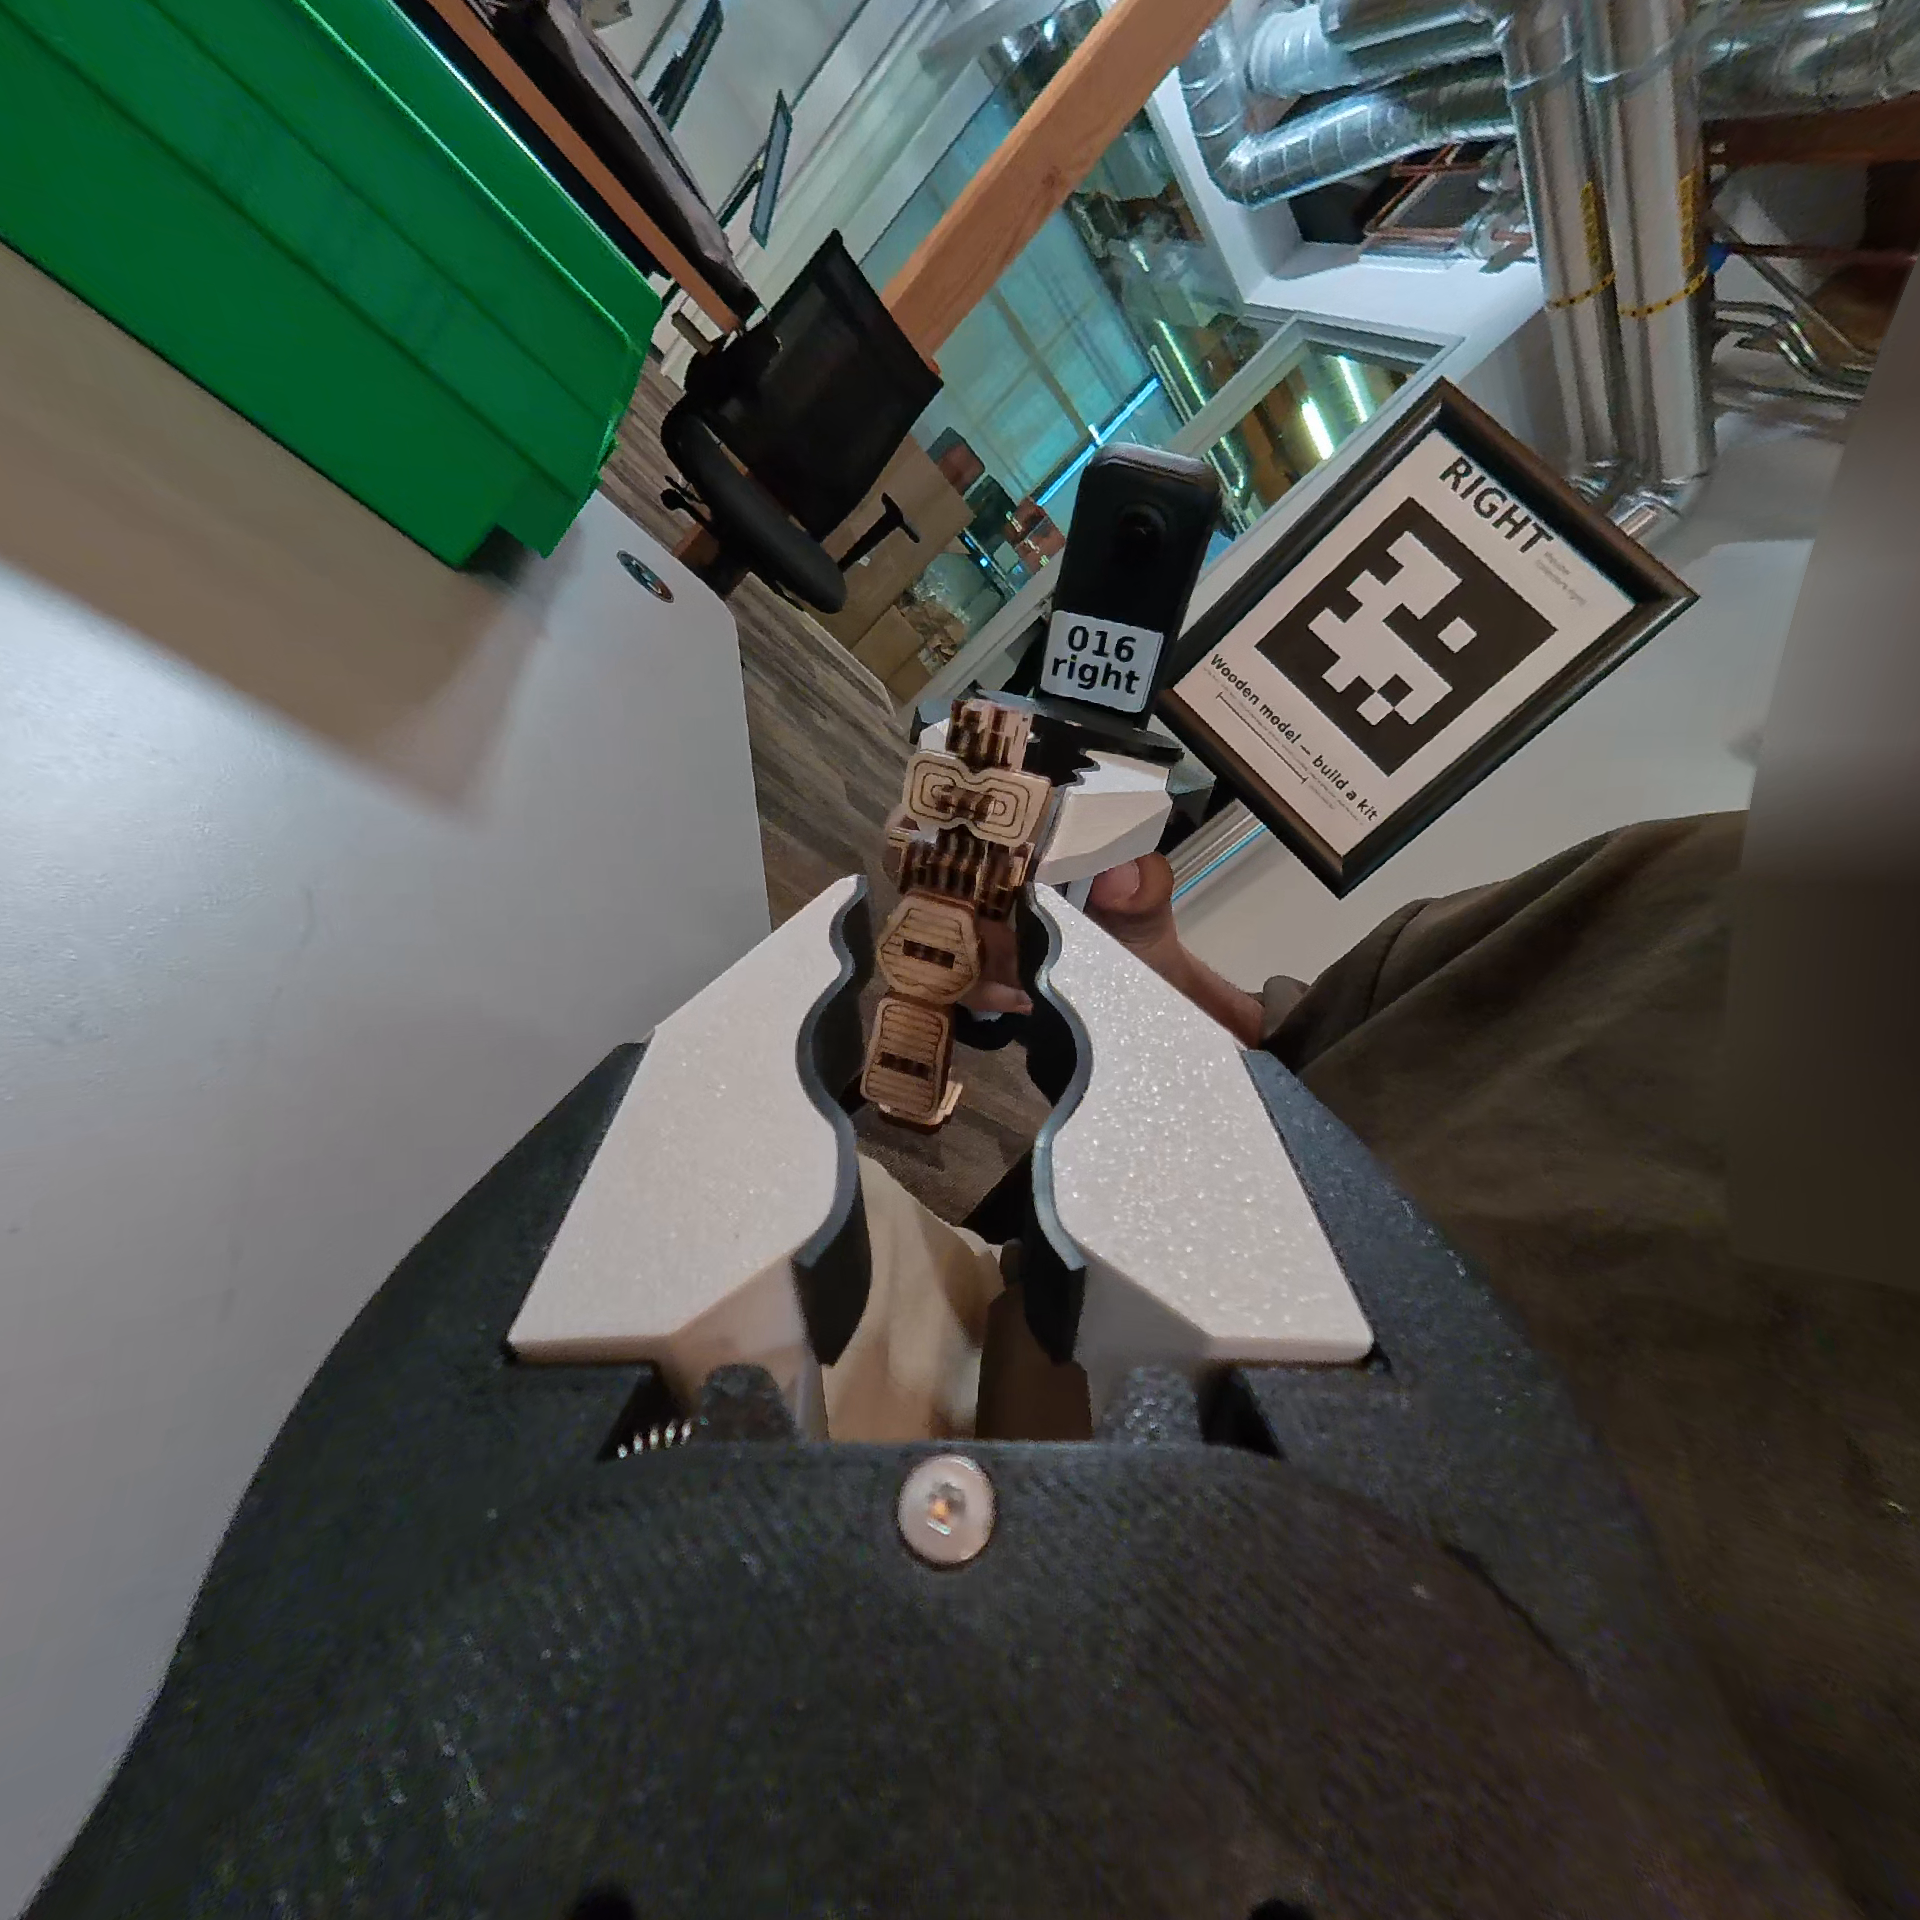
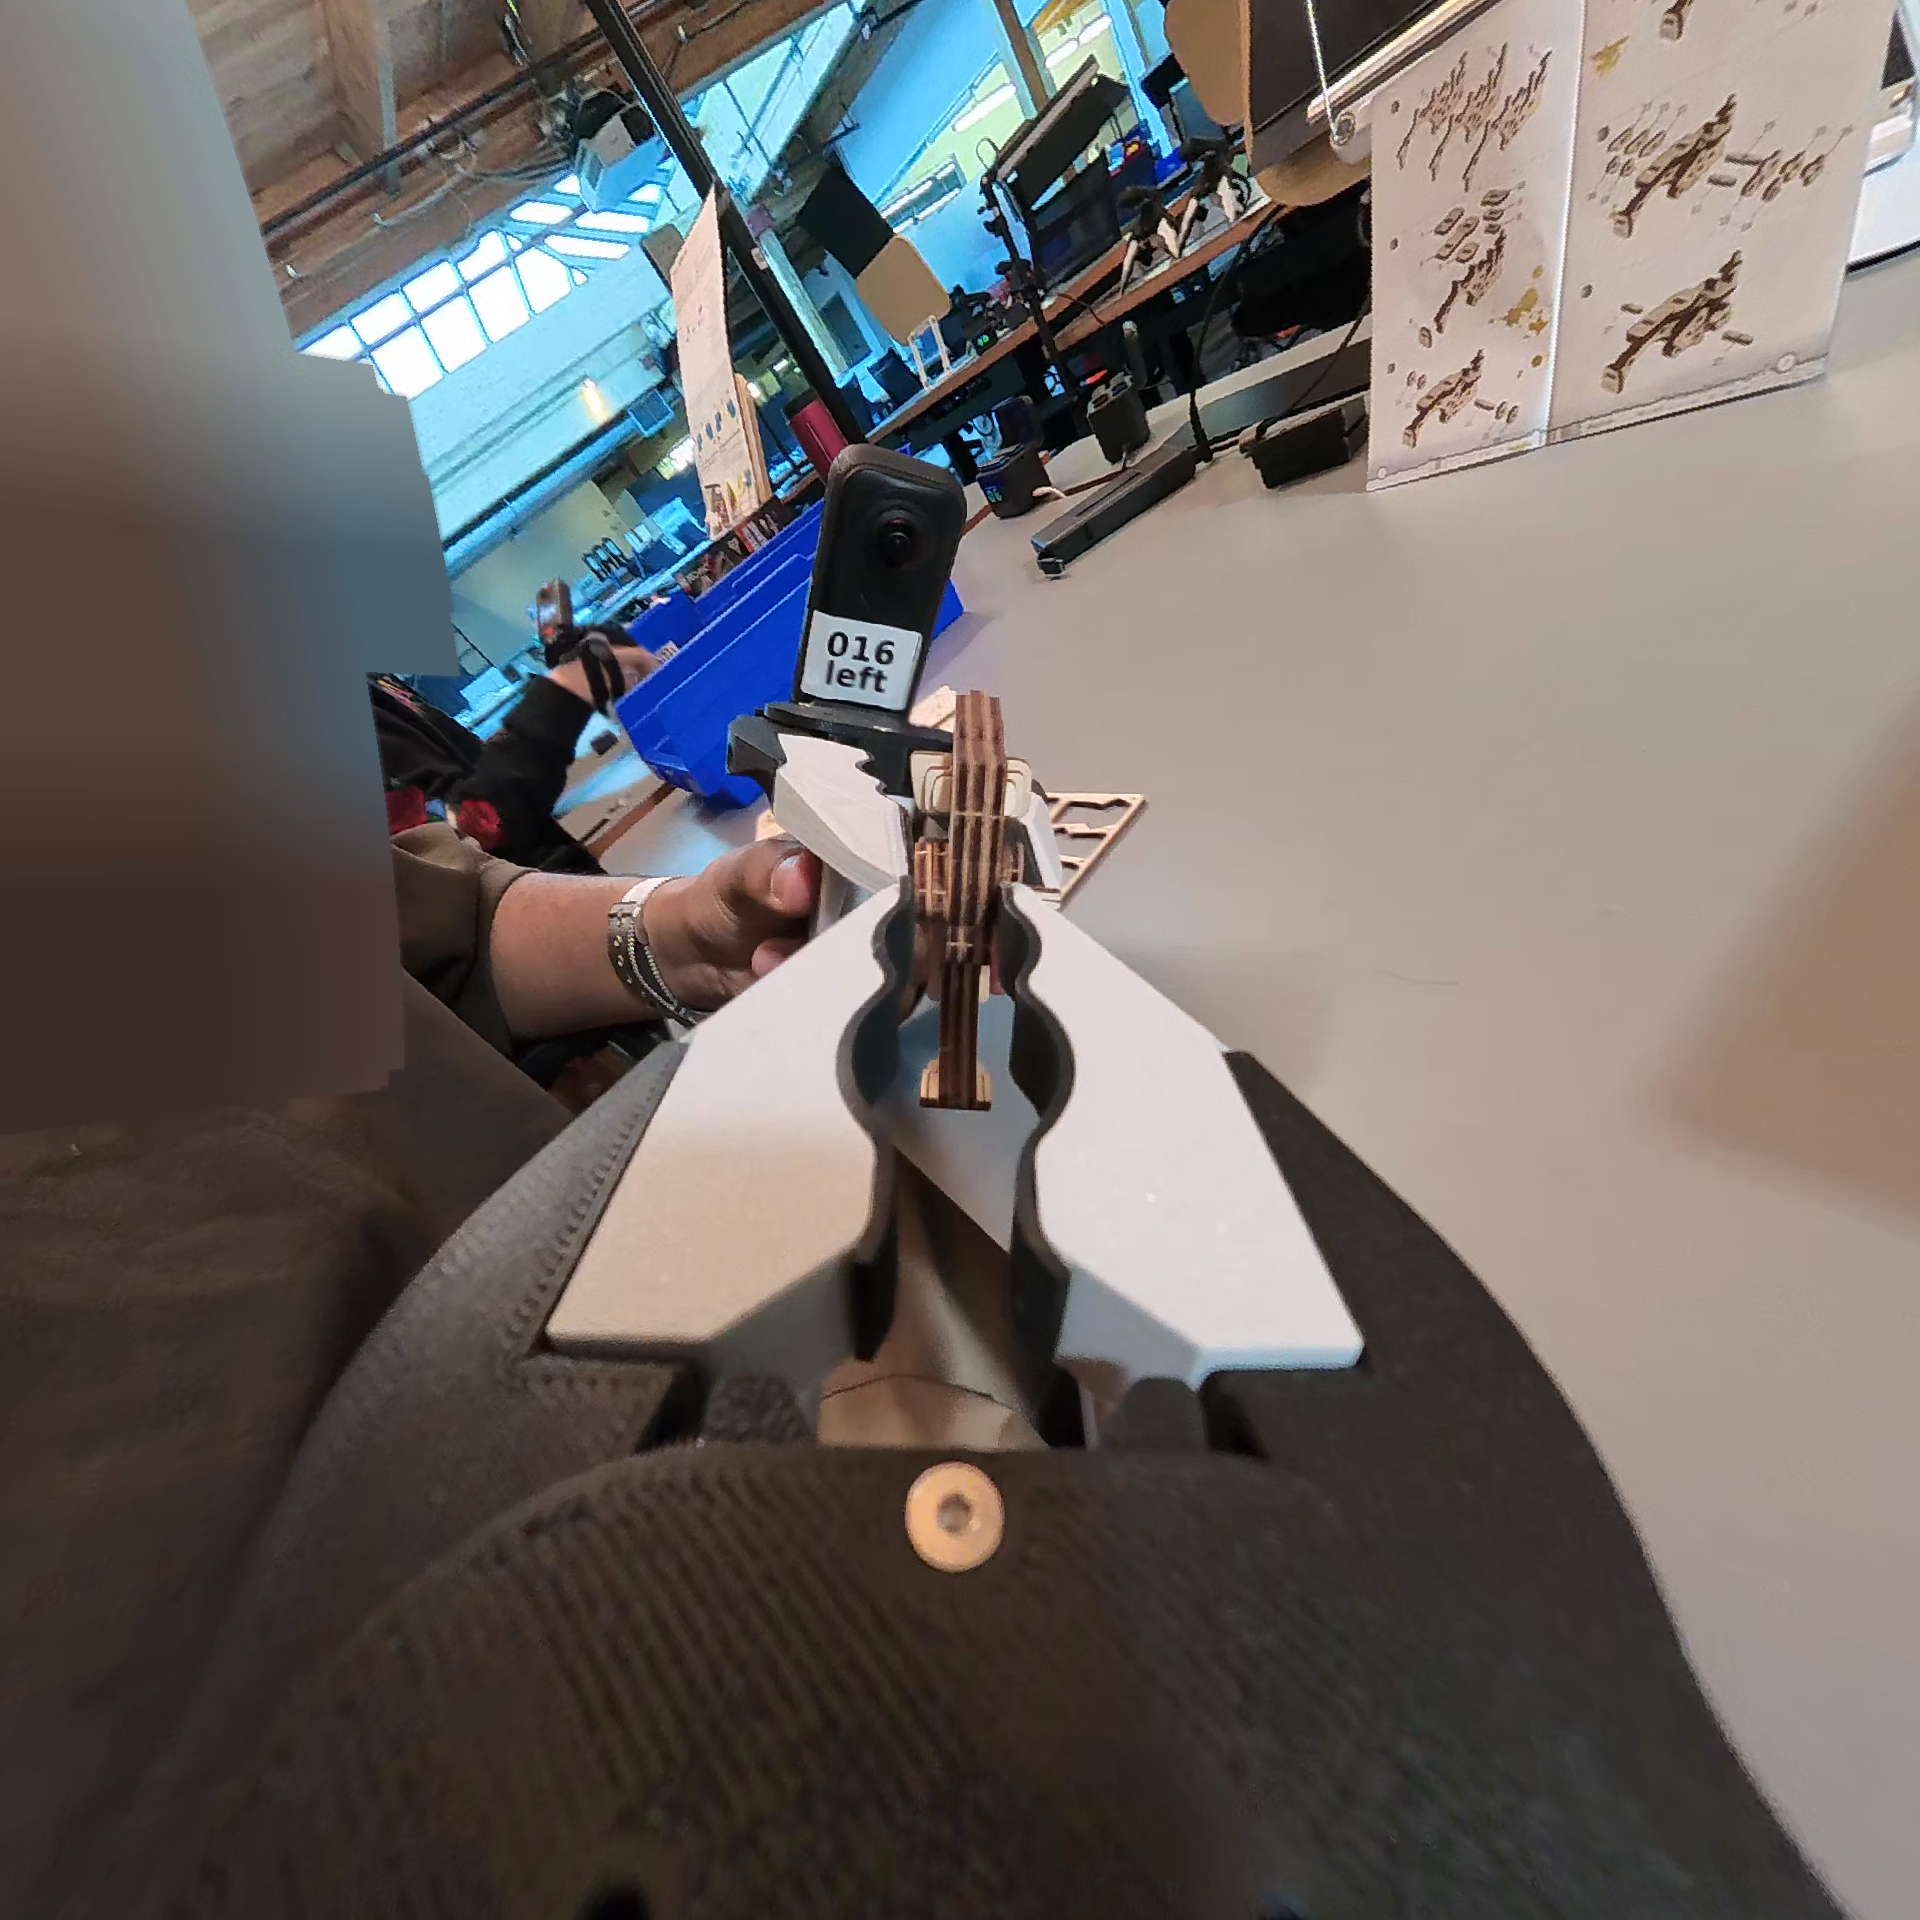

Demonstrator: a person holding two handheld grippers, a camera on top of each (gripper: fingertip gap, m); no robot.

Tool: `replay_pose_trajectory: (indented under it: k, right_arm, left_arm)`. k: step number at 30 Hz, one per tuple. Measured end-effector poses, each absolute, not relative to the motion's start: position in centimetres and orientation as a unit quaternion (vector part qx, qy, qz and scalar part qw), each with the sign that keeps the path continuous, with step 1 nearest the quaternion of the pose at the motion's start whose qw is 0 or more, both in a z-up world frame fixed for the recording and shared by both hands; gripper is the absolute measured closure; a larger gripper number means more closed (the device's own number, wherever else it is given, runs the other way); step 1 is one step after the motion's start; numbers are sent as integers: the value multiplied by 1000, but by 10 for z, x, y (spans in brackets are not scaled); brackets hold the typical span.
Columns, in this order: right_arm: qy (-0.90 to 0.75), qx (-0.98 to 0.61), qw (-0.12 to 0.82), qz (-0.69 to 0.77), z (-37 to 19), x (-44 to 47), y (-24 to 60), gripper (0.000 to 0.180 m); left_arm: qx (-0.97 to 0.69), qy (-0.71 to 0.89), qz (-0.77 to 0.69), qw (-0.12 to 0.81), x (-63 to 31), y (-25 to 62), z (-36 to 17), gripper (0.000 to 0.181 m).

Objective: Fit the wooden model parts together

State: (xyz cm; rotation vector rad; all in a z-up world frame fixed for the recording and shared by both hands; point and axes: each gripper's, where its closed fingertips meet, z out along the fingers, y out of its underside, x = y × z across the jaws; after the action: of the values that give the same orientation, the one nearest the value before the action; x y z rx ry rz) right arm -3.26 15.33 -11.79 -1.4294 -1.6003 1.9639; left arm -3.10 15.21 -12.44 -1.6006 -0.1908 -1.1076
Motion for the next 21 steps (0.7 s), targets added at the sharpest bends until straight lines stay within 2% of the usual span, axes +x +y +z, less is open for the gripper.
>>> replay_pose_trajectory:
  k: [6, 11, 21]
  right_arm:
    - [-542, -469, 106, 689, -112, -30, 151, 157]
    - [-563, -436, 128, 691, -104, -25, 145, 165]
    - [-663, -311, 290, 616, -91, -10, 128, 166]
  left_arm:
    - [-675, -70, -470, 565, -30, 151, -123, 159]
    - [-645, -20, -467, 604, -26, 143, -108, 159]
    - [-642, 112, -360, 668, -13, 128, -94, 157]
